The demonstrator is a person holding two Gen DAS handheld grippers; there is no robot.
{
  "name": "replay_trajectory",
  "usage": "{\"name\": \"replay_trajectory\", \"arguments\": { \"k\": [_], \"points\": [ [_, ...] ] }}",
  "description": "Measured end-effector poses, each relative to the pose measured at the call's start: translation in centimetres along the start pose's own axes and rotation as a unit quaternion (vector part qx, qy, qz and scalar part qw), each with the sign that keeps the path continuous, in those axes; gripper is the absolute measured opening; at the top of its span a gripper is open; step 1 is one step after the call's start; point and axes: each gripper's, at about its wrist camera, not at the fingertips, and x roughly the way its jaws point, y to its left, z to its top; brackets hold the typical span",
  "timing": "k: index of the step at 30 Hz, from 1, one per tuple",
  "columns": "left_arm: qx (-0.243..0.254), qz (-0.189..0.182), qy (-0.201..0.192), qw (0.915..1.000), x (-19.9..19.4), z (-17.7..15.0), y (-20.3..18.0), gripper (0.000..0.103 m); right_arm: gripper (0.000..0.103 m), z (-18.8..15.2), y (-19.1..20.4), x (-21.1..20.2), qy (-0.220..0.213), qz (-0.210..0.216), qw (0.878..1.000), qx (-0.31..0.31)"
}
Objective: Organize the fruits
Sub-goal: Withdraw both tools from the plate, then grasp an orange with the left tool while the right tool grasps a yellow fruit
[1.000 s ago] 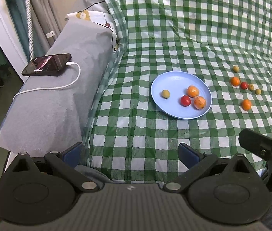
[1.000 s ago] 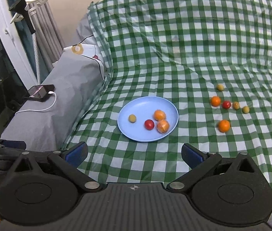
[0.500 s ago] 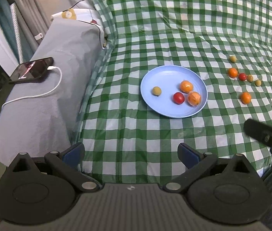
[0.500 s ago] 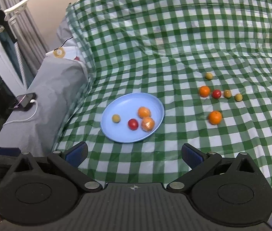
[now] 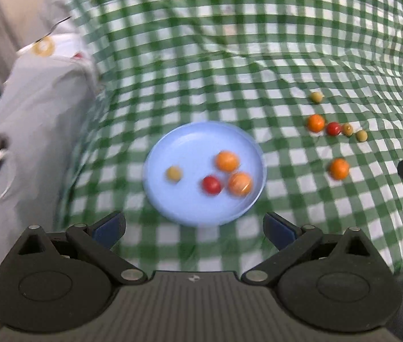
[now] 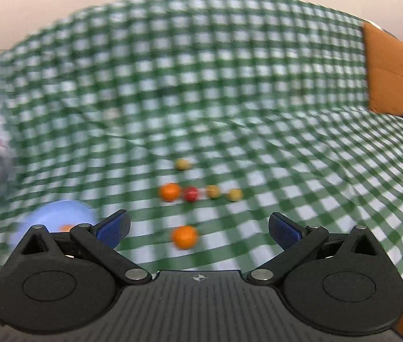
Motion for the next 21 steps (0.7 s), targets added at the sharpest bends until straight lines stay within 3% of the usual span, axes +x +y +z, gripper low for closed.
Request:
{"name": "replay_trajectory", "arguments": {
  "k": [4,8,12,17,21],
  "points": [
    [0.033,-0.019,0.001,0.9993,4.4,3.9,-4.4,0.103,0.102,-0.4,-2.4,5.8,0.017,-0.061,0.998,-0.005],
    [0.049,-0.055,-0.002,0.9973,9.2,7.3,-8.7,0.103,0.102,-0.4,-4.4,11.3,0.019,-0.091,0.996,0.019],
    [0.065,-0.076,0.003,0.995,14.6,9.9,-12.8,0.103,0.102,-0.2,-5.4,16.5,0.02,-0.094,0.994,0.044],
    [0.105,-0.082,0.034,0.9905,20.6,11.5,-16.3,0.103,0.102,-0.8,-4.9,21.7,0.037,-0.09,0.995,0.018],
    [0.118,-0.095,0.035,0.9878,23.4,12.1,-17.8,0.103,0.102,-1.4,-4.4,23.7,0.042,-0.075,0.996,-0.001]
  ]
}}
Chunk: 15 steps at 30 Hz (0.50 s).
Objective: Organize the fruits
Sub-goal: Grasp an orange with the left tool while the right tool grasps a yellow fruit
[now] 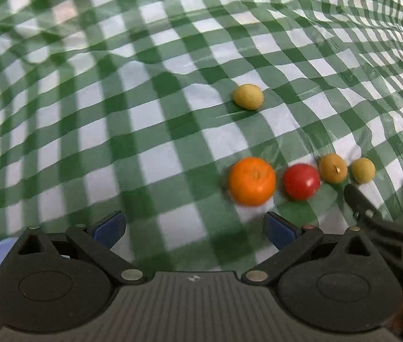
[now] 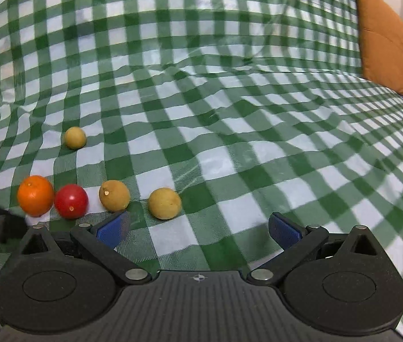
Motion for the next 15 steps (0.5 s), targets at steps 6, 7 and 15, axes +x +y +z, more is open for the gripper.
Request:
{"name": "replay_trajectory", "arguments": {
  "k": [6,7,15],
  "points": [
    [0.005,-0.013,-0.007,0.9999,1.1,1.4,-0.3,0.103,0.102,-0.2,0.3,1.2,-0.013,0.001,1.0,-0.009],
    [0.008,-0.013,-0.007,0.9999,1.1,1.5,-0.4,0.103,0.102,-0.2,0.3,1.3,-0.014,0.001,1.0,-0.01],
    [0.056,-0.037,-0.045,0.9968,-0.5,1.8,-1.8,0.04,0.049,-0.1,0.4,0.8,-0.03,0.02,0.999,-0.017]
  ]
}}
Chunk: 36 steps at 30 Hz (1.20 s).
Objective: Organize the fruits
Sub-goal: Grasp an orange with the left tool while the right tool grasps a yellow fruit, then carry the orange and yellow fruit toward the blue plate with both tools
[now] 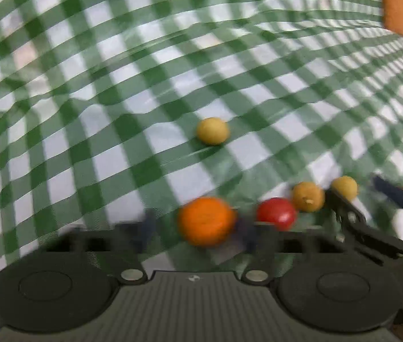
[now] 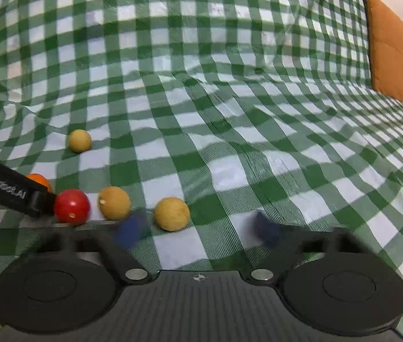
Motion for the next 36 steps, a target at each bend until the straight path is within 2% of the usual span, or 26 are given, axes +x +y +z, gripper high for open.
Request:
{"name": "replay_trajectory", "arguments": {
  "k": [1,4,10,16,21,24,29,36],
  "points": [
    [0.001,-0.002,-0.002,1.0,-0.2,0.1,-0.1,0.04,0.028,0.1,-0.1,-0.1,-0.002,0.01,1.0,0.0],
    [0.004,0.0,-0.012,0.9999,-1.0,-0.2,-0.4,0.039,0.027,0.2,-0.6,-0.1,-0.004,0.019,1.0,0.019],
    [-0.035,0.001,-0.032,0.9988,-5.9,-1.8,0.8,0.039,0.027,0.2,-2.1,-0.6,-0.021,-0.01,0.998,0.062],
    [-0.082,0.026,-0.022,0.996,-12.7,-6.2,3.1,0.039,0.027,-0.2,-2.9,-1.5,-0.025,-0.023,0.997,0.069],
    [-0.112,0.061,-0.021,0.9917,-19.0,-10.8,5.6,0.039,0.027,0.0,-3.1,-6.5,-0.038,-0.014,0.996,0.076],
    [-0.12,0.096,-0.026,0.9878,-22.9,-13.5,6.6,0.039,0.027,0.3,-2.5,-11.2,-0.061,0.006,0.996,0.058],
    [-0.136,0.122,-0.027,0.9829,-28.9,-17.7,7.6,0.039,0.027,-0.6,-0.4,-20.1,-0.075,0.075,0.994,0.017],
    [-0.156,0.121,-0.048,0.9791,-36.3,-24.1,8.1,0.039,0.027,-1.0,3.6,-29.9,-0.057,0.194,0.978,-0.045]
  ]
}}
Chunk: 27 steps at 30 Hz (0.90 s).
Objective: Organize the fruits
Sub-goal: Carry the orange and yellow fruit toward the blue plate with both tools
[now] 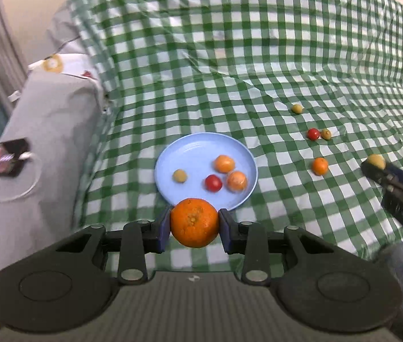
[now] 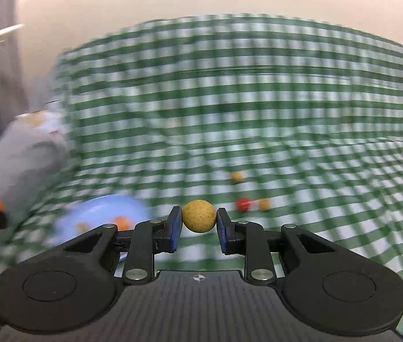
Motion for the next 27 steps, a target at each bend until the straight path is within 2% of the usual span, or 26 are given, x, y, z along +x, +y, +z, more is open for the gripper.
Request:
{"name": "replay_trajectory", "arguments": {
  "k": [5,11,16,27],
  "points": [
    [-0.021,0.008,-0.012,0.9997,-3.7,-3.7,2.4,0.039,0.027,-0.4,4.7,-4.9,0.023,0.073,0.997,-0.032],
    [-0.049,0.005,-0.015,0.9986,-6.0,-7.0,4.6,0.039,0.027,-0.8,9.5,-9.2,0.03,0.115,0.99,-0.08],
    [-0.064,-0.001,-0.02,0.9977,-6.9,-7.9,5.8,0.039,0.027,-1.0,11.5,-10.7,0.033,0.118,0.987,-0.102],
    [-0.072,-0.009,-0.02,0.9972,-7.4,-8.6,6.8,0.039,0.027,-1.3,11.8,-10.3,0.059,0.092,0.991,-0.08]
  ]
}}
